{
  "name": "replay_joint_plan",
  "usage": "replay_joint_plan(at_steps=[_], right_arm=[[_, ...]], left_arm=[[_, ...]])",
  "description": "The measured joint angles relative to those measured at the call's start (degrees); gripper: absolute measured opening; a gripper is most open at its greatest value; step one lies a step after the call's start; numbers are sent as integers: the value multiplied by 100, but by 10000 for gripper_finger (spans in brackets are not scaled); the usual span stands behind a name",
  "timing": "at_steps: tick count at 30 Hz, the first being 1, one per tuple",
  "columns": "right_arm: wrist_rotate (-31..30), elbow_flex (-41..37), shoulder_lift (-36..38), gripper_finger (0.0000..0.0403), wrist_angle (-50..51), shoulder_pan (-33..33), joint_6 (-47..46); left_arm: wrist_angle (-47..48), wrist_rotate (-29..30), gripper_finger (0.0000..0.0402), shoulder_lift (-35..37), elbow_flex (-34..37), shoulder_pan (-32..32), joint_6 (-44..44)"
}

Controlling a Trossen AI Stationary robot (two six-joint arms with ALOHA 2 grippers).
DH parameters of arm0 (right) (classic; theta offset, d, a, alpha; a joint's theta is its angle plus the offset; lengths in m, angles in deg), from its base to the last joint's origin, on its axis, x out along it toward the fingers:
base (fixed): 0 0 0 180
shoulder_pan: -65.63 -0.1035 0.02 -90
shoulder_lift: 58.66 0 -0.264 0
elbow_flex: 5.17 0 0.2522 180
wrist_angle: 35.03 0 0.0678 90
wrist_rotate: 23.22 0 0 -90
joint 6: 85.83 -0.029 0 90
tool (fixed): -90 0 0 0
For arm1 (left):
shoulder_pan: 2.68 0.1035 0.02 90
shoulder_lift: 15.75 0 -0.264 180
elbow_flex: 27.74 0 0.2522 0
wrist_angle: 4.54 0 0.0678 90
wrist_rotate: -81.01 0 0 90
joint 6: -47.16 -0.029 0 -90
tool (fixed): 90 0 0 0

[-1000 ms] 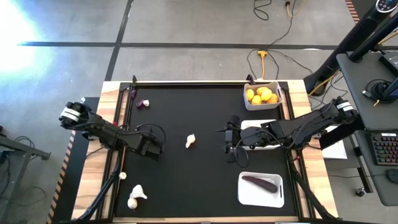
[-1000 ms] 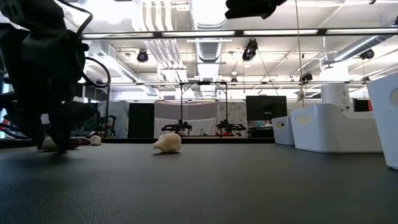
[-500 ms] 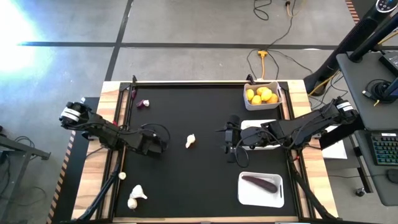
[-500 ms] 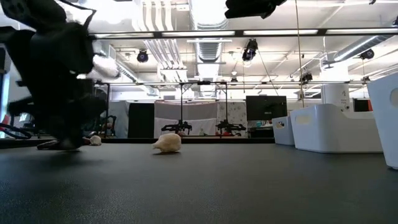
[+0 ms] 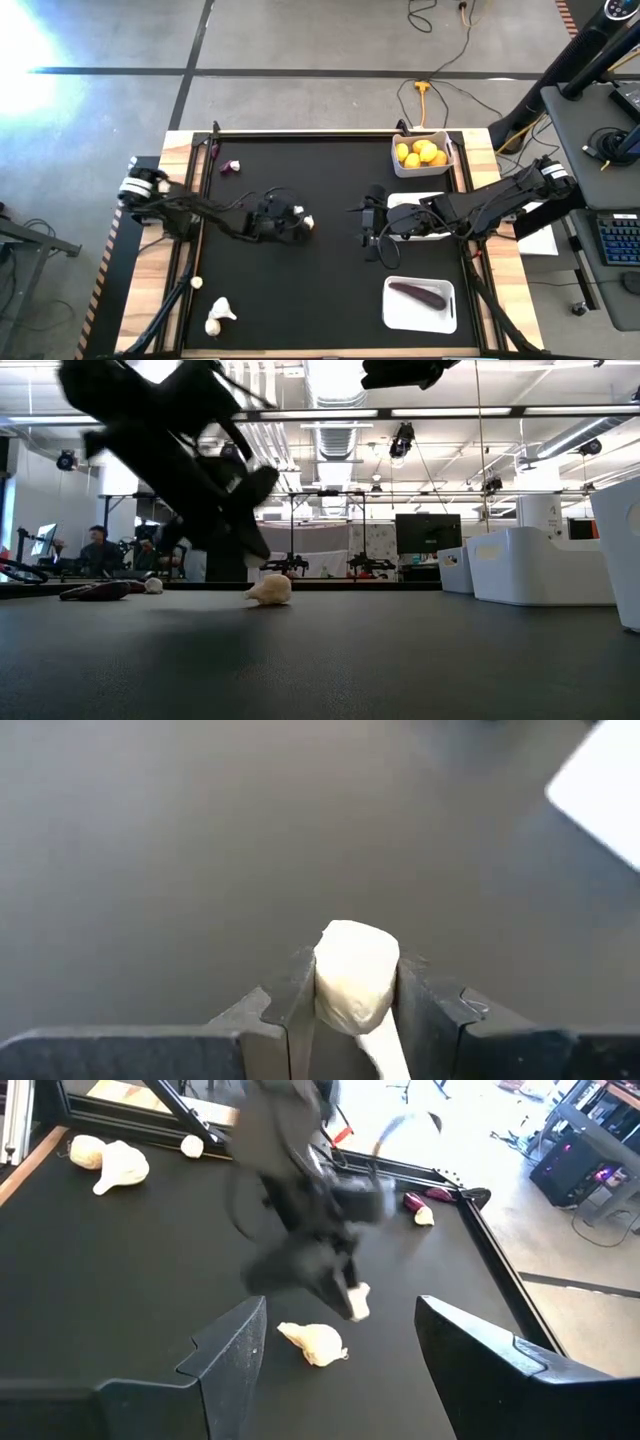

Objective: Sort produce into baskets
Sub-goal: Move the garlic to the center of the table, then put the garlic into the top white bin

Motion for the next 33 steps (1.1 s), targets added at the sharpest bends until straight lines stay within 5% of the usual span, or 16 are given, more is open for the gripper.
replay_joint_plan(at_steps=[6, 11, 18, 26, 33], right_arm=[[2, -73, 0, 248, 1, 0, 16], [0, -80, 0, 251, 0, 15, 155], [1, -94, 0, 247, -12, 109, 147], [61, -273, -2, 257, -90, 127, 259], [125, -382, -786, 271, -1629, 649, 554]], left_arm=[[-119, -598, 95, -773, -333, 869, -148], [-555, -642, 100, -1168, -514, 987, -431], [-581, -621, 162, -1260, -692, 977, -644], [-306, -683, 222, -500, -543, 722, -1137], [598, -112, 228, 844, -236, -39, -954]])
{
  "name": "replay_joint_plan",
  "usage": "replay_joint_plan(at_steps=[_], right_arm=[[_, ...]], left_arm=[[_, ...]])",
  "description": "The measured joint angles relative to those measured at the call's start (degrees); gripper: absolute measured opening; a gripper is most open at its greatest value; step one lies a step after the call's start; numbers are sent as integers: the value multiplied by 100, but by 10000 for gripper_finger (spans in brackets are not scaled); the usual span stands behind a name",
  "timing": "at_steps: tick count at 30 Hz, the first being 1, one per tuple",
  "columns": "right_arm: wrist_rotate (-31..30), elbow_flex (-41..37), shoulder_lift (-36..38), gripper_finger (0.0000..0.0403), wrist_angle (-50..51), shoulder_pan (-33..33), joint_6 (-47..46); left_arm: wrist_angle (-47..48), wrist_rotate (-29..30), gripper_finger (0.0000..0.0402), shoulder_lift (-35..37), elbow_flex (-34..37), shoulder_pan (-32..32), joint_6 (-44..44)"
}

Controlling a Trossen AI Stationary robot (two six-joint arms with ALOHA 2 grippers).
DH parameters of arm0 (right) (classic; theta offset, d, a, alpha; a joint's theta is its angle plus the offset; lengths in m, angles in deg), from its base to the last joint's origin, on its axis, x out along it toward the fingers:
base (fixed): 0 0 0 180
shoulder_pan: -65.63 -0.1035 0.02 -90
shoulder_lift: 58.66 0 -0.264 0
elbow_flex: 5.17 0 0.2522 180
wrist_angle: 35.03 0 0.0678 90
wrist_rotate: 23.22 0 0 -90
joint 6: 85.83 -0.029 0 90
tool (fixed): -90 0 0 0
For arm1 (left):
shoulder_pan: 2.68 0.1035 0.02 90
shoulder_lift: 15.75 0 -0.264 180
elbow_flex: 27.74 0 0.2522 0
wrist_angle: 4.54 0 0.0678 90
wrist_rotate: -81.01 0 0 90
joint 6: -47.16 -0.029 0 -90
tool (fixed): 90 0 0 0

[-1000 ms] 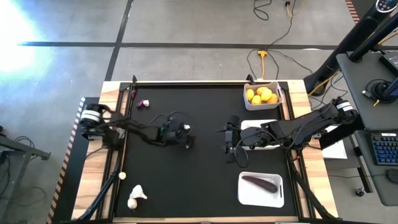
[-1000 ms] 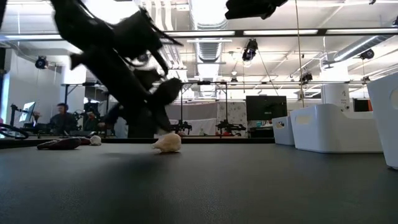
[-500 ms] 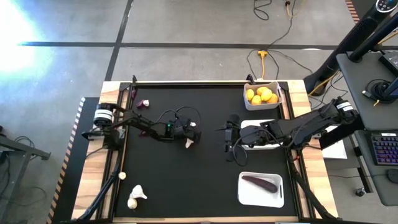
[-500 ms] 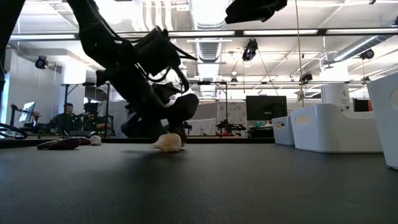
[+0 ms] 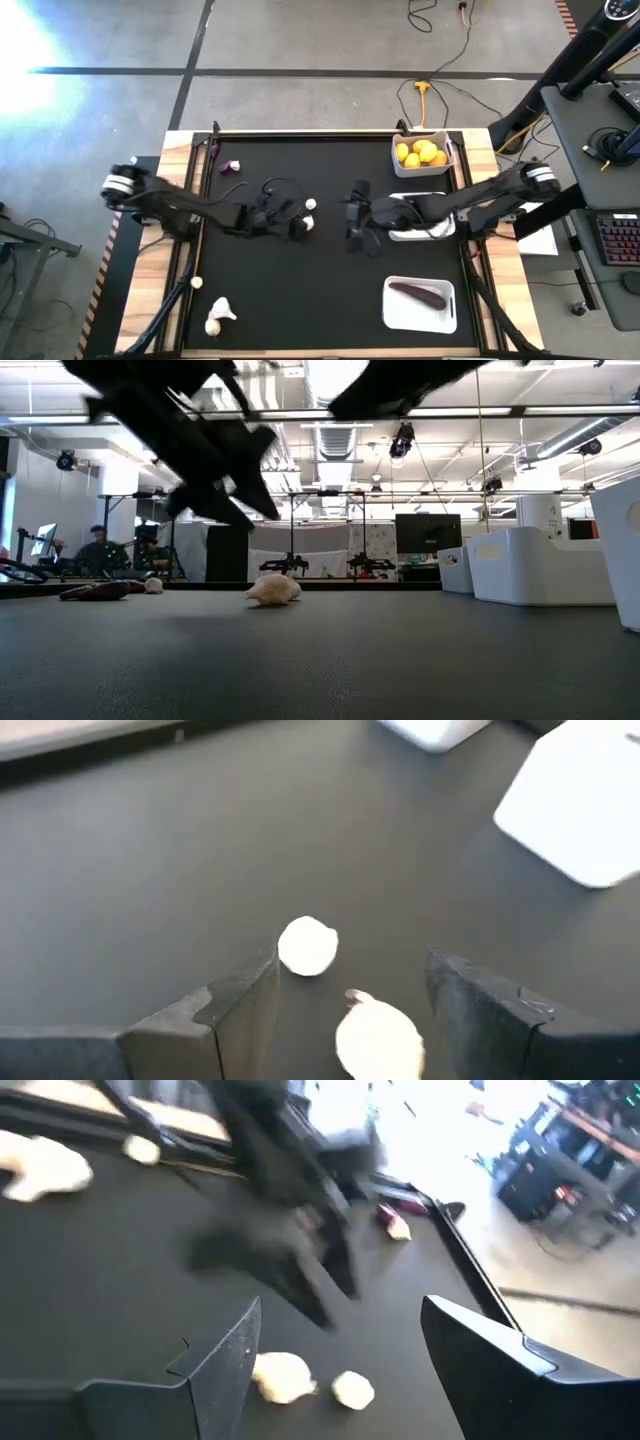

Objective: Sort produce into baskets
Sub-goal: Put the garlic into the top white bin

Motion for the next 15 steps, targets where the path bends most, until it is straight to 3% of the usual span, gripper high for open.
replay_joint_plan(at_steps=[4, 7, 10, 15], right_arm=[[465, 230, -753, 276, -104, 602, 154], [1323, 287, -1357, 274, -384, 1025, 191], [2190, 282, -1862, 267, -583, 1389, 249], [2892, 282, -2352, 252, -1233, 1798, -43]], left_arm=[[-9, 556, 229, 606, 277, -733, 116], [-45, 811, 229, 804, 441, -1336, 235], [-351, 1006, 229, 808, 592, -1925, 210], [-848, 1635, 229, 484, 678, -2711, 97]])
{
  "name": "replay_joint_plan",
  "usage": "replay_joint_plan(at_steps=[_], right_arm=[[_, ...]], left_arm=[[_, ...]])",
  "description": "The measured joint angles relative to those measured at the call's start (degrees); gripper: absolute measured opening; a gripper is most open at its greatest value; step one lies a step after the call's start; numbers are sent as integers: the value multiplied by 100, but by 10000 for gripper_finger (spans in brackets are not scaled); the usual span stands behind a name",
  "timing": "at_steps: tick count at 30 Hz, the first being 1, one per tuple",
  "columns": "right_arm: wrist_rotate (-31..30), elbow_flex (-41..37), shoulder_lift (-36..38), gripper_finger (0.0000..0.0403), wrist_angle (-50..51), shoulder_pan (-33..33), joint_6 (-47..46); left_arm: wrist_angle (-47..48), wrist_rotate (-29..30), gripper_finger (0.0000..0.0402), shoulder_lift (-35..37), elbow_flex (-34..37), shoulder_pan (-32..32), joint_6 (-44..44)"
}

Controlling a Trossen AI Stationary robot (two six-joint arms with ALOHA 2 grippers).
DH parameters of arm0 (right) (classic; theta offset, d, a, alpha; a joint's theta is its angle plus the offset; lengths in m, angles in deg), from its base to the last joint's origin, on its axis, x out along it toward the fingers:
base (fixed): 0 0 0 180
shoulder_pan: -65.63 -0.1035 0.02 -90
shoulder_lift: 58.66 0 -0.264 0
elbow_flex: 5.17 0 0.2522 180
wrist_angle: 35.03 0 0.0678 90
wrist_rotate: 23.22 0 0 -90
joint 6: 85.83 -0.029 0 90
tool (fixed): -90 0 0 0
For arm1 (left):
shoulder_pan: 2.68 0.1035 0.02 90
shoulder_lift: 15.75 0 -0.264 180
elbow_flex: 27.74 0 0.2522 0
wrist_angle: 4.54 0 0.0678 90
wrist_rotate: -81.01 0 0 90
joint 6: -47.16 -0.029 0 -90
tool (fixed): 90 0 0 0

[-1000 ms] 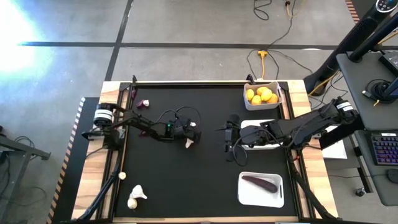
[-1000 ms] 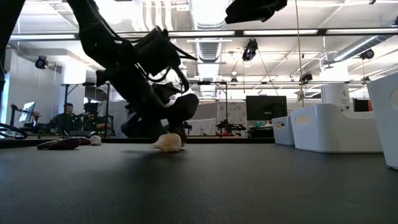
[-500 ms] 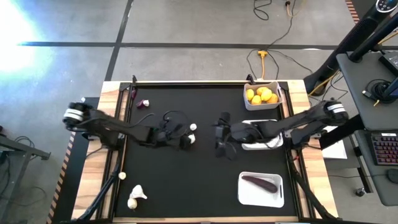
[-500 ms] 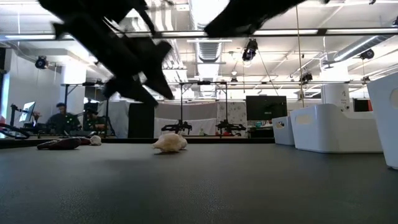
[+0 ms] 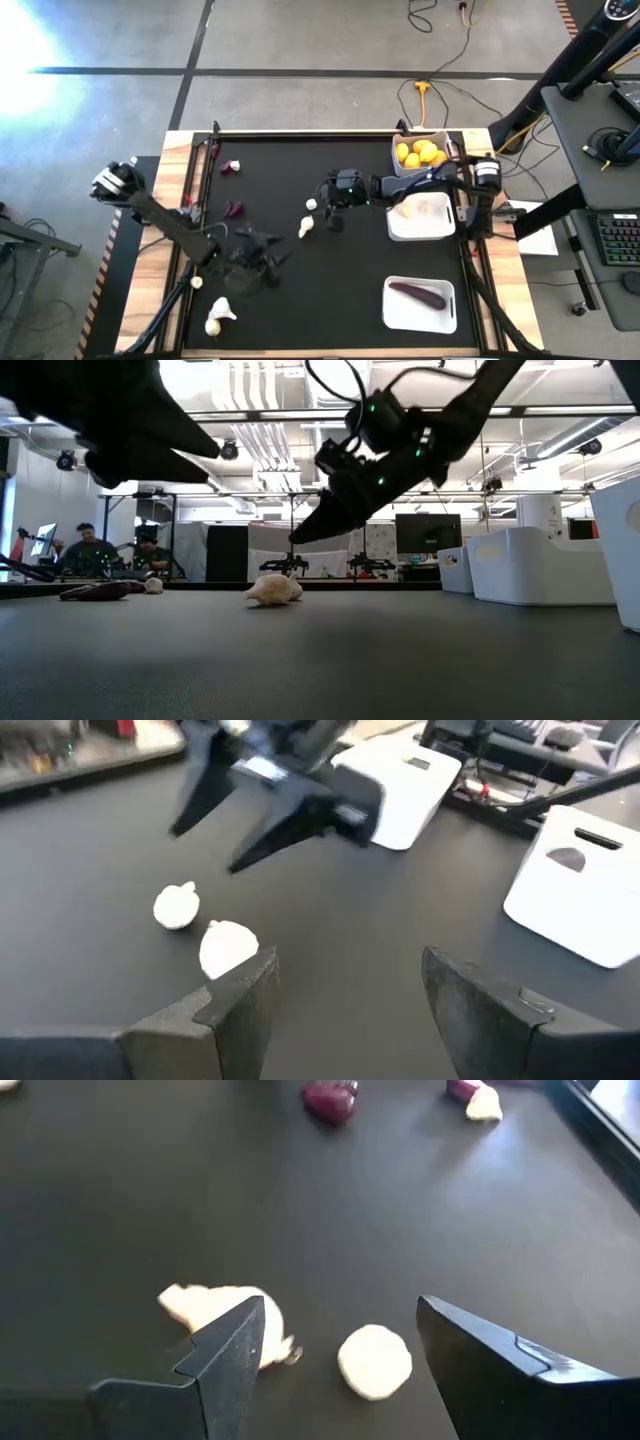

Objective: Sort produce into baskets
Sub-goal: Put the garlic into the top white bin

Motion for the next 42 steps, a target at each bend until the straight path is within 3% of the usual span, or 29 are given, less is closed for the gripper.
replay_joint_plan(at_steps=[5, 11, 15, 18, 22, 29, 33, 37, 42], right_arm=[[-192, -7, -570, 243, -698, 48, -23], [-430, 58, -1057, 229, -1090, 179, -72], [-384, 201, -1292, 216, -1098, 188, -200], [-405, 273, -1436, 203, -1100, 212, -210], [-422, 243, -1421, 172, -1018, 179, -207], [-829, 136, -1038, 80, -224, -75, -225], [-972, -32, -556, 79, 53, -449, -278], [-2046, -48, 398, 87, 1276, -1133, -352], [-4492, -50, 1703, 95, 3174, -2381, -738]], left_arm=[[-86, 614, 229, -335, -170, -202, -220], [-22, 595, 229, -482, -387, -202, -523], [1, -8, 229, -364, -524, -200, -708], [-30, -47, 229, -211, -628, -215, -957], [105, -143, 229, -38, -717, -224, -1281], [216, -656, 229, -10, -727, -237, -1249], [213, -695, 229, 34, -885, -85, -1827], [253, -698, 229, 40, -1050, 100, -2455], [213, -809, 229, 39, -1099, 297, -2672]])
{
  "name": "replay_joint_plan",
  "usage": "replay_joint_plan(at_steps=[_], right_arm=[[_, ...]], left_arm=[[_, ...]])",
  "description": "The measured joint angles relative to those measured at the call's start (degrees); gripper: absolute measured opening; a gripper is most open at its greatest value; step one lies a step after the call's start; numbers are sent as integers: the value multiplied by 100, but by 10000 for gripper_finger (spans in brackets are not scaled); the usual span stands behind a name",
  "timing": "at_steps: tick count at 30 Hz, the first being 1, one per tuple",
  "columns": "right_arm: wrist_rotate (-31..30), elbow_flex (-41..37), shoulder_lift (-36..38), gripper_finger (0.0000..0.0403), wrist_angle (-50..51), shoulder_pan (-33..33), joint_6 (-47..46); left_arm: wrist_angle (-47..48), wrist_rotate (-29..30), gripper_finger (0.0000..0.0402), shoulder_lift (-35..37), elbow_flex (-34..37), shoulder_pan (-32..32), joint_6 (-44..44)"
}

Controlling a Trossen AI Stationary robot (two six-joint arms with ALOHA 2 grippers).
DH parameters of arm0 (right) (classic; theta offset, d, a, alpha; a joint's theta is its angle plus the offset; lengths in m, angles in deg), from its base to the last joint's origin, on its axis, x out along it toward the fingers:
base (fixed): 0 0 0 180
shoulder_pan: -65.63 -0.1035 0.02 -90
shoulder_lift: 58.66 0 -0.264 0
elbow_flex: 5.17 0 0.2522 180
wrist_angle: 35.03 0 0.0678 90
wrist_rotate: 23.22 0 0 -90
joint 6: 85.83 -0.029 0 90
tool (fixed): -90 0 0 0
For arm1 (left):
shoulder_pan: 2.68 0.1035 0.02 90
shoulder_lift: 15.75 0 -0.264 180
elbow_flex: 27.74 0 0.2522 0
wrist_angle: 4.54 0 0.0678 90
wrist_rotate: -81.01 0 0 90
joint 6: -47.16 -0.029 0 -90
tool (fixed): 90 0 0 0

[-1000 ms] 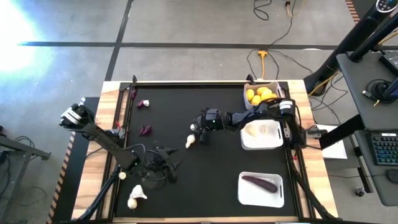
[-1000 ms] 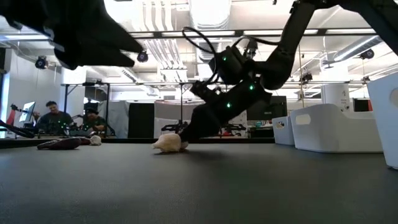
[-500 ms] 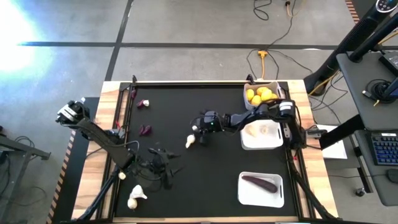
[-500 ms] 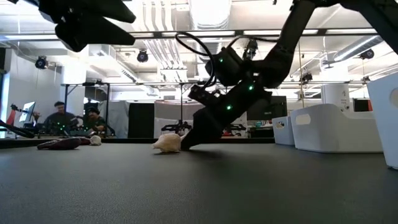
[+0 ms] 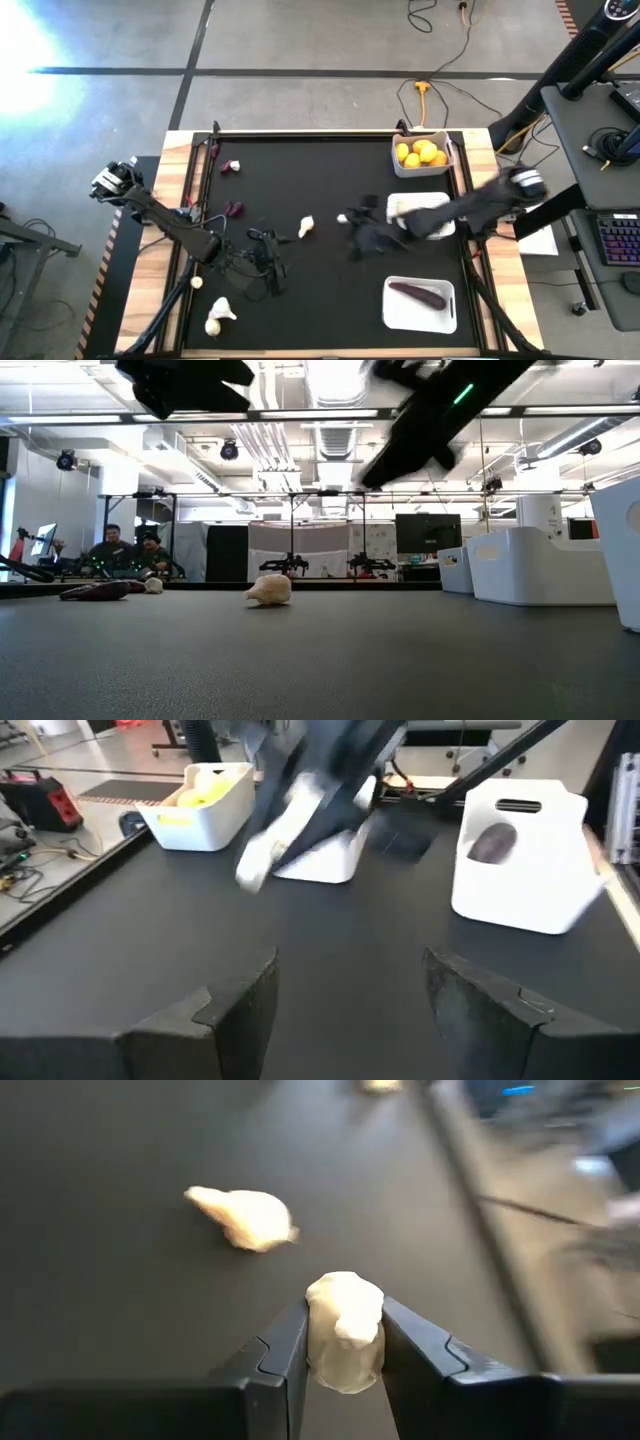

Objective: Sort produce into baskets
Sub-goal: Put the garlic into the top white bin

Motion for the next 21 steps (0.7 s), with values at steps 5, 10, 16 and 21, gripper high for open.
replay_joint_plan(at_steps=[5, 10, 16, 21], right_arm=[[-993, -16, 1088, 89, 2589, -1085, -2824], [-1128, -472, 1493, 93, 4464, -1849, -5947], [-962, -1353, 1460, 96, 5130, -1806, -7548], [-474, -1771, 1560, 97, 5120, -1266, -8299]], left_arm=[[-95, 55, 229, -1, 0, 275, -486], [-401, 297, 229, -3, 0, 694, -1141], [-395, 305, 222, -3, 26, 1149, -714], [-326, -291, 210, -102, 241, 1455, -593]])
